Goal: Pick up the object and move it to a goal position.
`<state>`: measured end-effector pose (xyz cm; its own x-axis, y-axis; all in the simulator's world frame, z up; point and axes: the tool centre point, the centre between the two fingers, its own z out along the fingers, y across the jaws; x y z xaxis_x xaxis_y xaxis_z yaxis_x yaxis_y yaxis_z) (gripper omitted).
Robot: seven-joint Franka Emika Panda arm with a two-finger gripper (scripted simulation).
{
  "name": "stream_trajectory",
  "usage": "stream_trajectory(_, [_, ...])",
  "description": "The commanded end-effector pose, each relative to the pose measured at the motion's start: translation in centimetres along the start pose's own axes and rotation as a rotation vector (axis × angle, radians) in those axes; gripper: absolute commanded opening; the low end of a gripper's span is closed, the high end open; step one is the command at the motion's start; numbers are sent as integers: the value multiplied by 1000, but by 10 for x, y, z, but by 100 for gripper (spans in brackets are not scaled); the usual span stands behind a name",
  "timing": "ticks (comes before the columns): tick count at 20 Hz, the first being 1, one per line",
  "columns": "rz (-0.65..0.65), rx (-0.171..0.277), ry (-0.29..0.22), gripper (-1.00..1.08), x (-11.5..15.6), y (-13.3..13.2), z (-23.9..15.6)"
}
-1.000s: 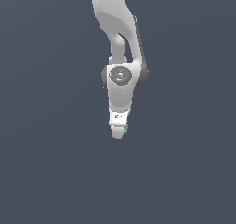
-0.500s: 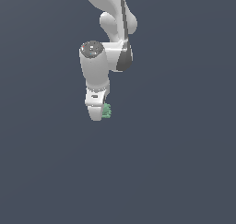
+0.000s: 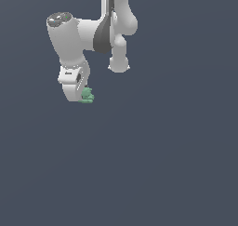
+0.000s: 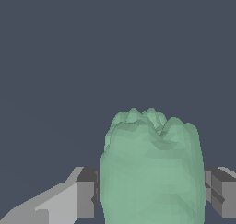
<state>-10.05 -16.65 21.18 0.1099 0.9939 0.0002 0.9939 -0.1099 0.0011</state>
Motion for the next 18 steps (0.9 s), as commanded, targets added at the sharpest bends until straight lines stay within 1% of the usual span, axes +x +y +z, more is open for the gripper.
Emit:
stream_trajectory(1, [-1, 0, 1, -100, -20, -10, -13])
stream_trajectory(6, [-1, 0, 2, -100, -53, -24, -33])
stream_trajectory(10, [-2, 0, 2, -100, -71, -31, -44])
stream_trajectory(14, [-2, 0, 1, -100, -80, -34, -50])
stream_trajectory(18, [-1, 1, 0, -100, -81, -33, -50])
